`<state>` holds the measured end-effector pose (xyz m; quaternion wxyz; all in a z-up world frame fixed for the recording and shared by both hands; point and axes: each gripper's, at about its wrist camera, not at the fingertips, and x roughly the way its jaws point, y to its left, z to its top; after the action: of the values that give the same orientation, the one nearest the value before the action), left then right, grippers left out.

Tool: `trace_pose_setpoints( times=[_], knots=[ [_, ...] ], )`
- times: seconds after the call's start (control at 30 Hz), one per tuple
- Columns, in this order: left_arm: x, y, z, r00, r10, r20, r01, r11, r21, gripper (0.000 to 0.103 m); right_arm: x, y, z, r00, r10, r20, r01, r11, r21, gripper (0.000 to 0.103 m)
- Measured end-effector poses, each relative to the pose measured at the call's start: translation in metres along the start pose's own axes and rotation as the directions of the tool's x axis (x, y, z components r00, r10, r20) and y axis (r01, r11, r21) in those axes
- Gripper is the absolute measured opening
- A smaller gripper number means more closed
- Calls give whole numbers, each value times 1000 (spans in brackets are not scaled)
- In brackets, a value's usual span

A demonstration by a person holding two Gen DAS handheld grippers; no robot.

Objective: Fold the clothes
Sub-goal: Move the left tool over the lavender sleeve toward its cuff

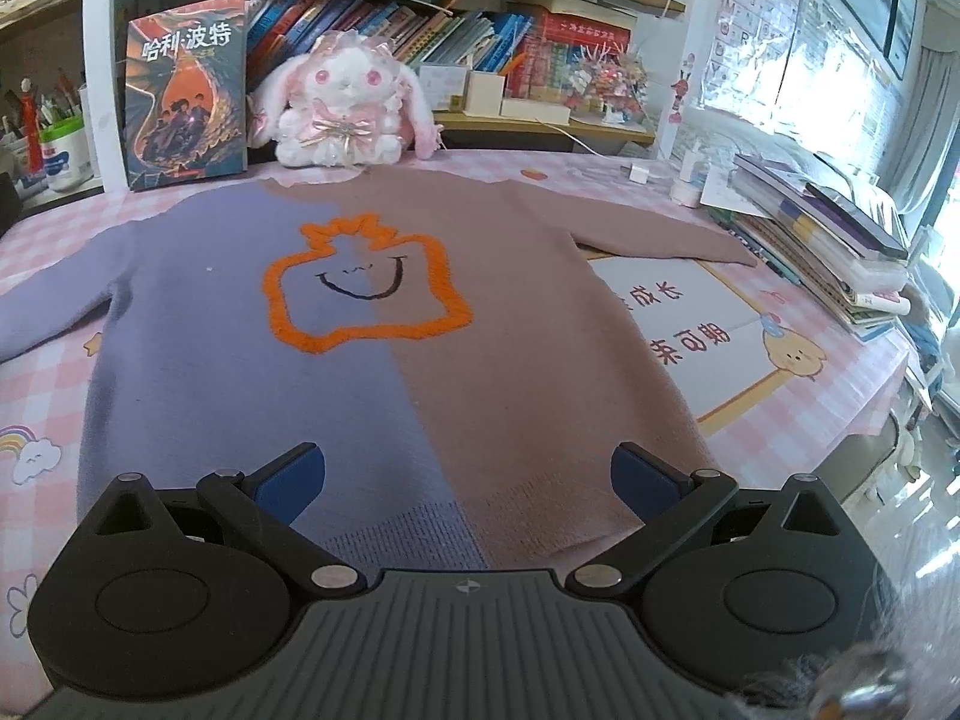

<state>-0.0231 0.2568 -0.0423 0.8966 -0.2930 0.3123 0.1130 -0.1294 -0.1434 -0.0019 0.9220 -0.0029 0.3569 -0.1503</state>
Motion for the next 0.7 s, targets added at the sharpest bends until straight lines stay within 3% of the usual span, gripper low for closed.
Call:
trace_pose_setpoints(
  times=[0.23, 0.3, 0.33, 0.7],
  knots=[
    [-1, 2, -2, 1000, -18, 18, 17, 1000, 13, 91, -1, -3, -2, 1000, -1, -9, 1, 1000, -3, 103],
    [-1, 3, -2, 999, -38, 19, 38, 999, 8, 79, -2, -2, -3, 1000, 2, -11, -2, 1000, -10, 103],
    [-2, 3, -2, 999, -52, 18, 51, 999, 6, 78, -2, -2, -3, 1000, 4, -12, -4, 1000, -14, 103],
    [-11, 14, -4, 997, -67, 43, 68, 997, -31, 78, -2, 1, -10, 999, 10, -41, -11, 999, -31, 103]
  ],
)
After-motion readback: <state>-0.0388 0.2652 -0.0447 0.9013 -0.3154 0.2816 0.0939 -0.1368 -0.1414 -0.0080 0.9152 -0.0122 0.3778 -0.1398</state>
